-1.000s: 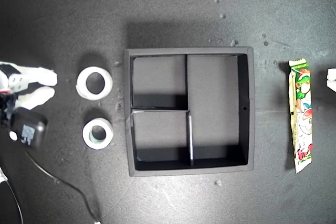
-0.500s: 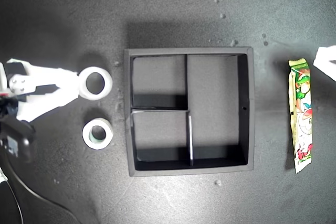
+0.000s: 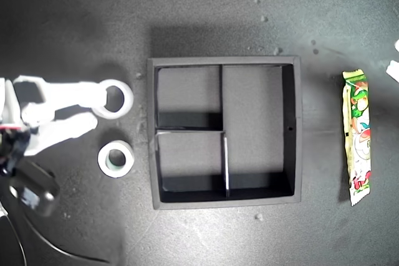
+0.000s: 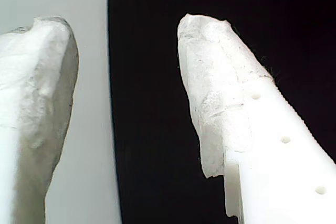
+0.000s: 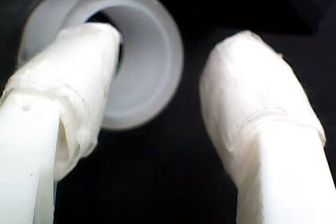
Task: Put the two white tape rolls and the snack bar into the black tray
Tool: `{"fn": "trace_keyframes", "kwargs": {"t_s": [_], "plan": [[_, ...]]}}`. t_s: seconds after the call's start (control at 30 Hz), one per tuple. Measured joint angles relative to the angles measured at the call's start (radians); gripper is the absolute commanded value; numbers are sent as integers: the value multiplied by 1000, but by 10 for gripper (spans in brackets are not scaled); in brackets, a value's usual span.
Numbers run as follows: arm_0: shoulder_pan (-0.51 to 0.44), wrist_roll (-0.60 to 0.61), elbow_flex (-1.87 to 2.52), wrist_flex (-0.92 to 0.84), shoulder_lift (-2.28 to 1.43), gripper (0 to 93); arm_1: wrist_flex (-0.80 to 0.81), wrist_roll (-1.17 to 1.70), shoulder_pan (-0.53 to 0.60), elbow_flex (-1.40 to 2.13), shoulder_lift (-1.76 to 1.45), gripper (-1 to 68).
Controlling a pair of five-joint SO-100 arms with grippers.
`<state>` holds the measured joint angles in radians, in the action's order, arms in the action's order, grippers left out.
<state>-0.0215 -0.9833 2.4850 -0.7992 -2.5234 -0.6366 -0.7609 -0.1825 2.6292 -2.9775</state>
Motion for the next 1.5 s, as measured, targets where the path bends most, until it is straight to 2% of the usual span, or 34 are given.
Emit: {"fn": "trace_keyframes", "kwargs": {"t_s": [0.13, 0.3, 0.4, 0.57, 0.83, 1.0, 1.17, 1.27, 1.37, 1.5], "plan": [[-5, -2, -176, -63, 275, 123, -201, 94, 81, -374, 417, 135], [-38, -32, -302, -169, 439, 126, -538, 152, 137, -801, 844, 135], [-52, -41, -321, -193, 491, 126, -661, 166, 179, -894, 969, 130], [-55, -67, -321, -190, 540, 127, -750, 161, 222, -904, 999, 126], [-28, -41, -341, -138, 689, 128, -799, 161, 337, -870, 1012, 127], [-15, -12, -396, -121, 792, 123, -801, 161, 393, -862, 1100, 169], [15, 6, -419, -106, 862, 55, -798, 161, 433, -873, 1304, 176], [32, 18, -419, -97, 874, 1, -738, 160, 422, -818, 1350, 169], [49, 29, -420, -101, 871, 0, -670, 160, 442, -755, 1351, 173], [80, 60, -446, -195, 798, 0, -584, 160, 439, -663, 1356, 177]]}}
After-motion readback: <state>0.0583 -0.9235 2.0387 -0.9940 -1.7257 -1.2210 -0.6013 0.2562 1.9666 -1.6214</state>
